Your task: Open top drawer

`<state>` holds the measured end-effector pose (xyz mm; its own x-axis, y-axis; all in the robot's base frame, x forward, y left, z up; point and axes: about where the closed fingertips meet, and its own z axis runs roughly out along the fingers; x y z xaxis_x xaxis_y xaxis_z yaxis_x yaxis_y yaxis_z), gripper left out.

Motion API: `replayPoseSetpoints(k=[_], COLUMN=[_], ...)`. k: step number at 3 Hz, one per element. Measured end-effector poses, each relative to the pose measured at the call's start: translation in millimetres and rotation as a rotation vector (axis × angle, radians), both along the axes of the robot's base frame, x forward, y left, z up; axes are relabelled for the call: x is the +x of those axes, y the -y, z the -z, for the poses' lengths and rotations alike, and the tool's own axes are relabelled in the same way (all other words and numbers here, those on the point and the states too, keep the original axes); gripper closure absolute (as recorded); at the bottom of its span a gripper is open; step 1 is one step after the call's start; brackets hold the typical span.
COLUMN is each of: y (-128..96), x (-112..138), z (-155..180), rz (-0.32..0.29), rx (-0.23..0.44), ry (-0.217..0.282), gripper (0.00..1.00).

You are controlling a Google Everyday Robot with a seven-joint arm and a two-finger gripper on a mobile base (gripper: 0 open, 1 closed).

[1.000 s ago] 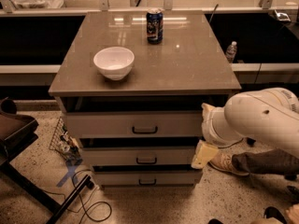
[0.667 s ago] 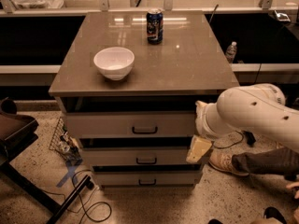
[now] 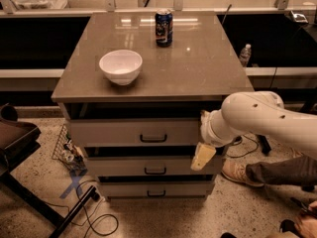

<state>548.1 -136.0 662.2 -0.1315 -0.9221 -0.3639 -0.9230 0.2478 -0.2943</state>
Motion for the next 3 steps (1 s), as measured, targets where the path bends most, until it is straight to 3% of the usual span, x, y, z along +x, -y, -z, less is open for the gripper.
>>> replayPoseSetpoints(k=[1,2,3], y=[-4.9,-5.7,-6.2], x=[5.5,4.9,4.7], z=[13.7,14.2,14.5], rz=[-0.021,-0.023,-0.024], rx=[-0.005,-0.005,-0.005], ry=[-0.014,-0.016,-0.016], gripper=[0.24,0.56,0.79])
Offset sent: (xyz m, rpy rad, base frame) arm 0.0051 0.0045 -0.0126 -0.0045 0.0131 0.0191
